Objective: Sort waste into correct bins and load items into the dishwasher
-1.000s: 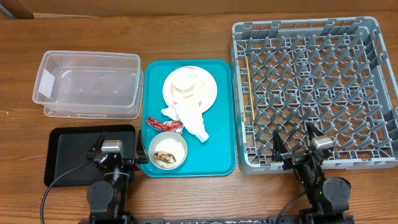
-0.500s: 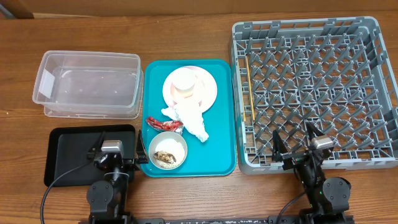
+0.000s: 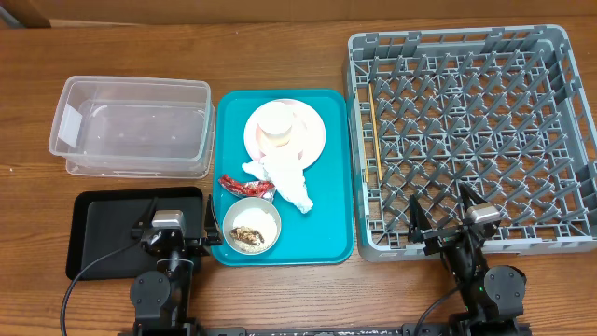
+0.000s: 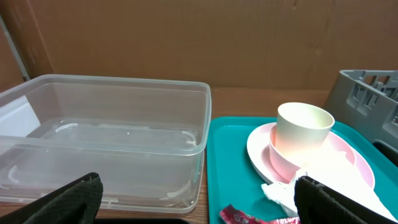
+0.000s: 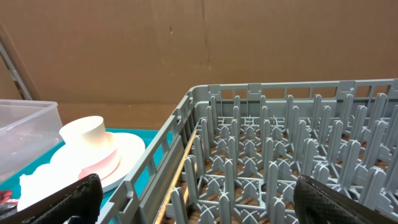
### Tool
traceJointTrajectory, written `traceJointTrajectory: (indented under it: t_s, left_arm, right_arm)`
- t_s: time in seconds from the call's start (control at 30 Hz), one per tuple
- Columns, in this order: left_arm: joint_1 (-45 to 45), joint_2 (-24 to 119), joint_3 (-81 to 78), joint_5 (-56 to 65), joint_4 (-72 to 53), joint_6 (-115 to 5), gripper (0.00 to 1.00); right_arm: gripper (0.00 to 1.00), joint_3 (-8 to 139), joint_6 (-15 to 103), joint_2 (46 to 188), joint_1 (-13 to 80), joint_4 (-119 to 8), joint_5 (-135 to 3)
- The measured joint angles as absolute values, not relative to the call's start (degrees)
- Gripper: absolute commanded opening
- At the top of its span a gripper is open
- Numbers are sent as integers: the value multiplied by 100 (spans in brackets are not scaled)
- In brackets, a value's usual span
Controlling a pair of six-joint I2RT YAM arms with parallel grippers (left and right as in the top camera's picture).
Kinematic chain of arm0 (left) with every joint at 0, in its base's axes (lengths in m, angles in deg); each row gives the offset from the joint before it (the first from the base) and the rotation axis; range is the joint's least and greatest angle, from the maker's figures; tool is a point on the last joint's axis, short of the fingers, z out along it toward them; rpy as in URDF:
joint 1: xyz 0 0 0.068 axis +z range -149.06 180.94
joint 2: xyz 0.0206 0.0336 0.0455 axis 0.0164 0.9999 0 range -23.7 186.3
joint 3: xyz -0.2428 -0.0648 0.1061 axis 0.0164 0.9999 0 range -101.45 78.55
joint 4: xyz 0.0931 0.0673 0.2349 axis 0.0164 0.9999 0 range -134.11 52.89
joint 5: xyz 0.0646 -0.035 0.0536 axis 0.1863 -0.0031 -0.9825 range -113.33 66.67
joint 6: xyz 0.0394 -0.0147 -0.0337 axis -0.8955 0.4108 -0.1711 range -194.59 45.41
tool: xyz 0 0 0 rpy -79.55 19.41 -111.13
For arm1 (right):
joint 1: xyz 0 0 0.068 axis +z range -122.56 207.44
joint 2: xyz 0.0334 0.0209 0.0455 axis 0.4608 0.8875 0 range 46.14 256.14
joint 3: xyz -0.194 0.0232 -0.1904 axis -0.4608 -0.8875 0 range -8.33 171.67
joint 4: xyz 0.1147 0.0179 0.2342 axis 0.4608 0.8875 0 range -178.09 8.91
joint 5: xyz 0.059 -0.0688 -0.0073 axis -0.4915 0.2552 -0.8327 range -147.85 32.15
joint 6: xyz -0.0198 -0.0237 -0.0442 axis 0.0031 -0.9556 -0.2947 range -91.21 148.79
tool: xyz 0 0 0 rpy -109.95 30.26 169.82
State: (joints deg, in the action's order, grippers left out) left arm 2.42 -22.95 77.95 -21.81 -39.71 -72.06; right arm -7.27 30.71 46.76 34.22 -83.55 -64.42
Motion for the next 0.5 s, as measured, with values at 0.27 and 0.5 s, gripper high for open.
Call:
traceJointTrajectory:
  t_s: [0.27, 0.5]
  left_arm:
    - [242, -2295, 7795, -2045, -3984, -6797, 100]
    - [242, -2295, 7797, -1523, -4141, -6411, 100]
  right_arm:
    - [100, -727, 3071, 4676, 3422, -8358, -6442]
    - [100, -727, 3071, 4676, 3422, -8355, -6442]
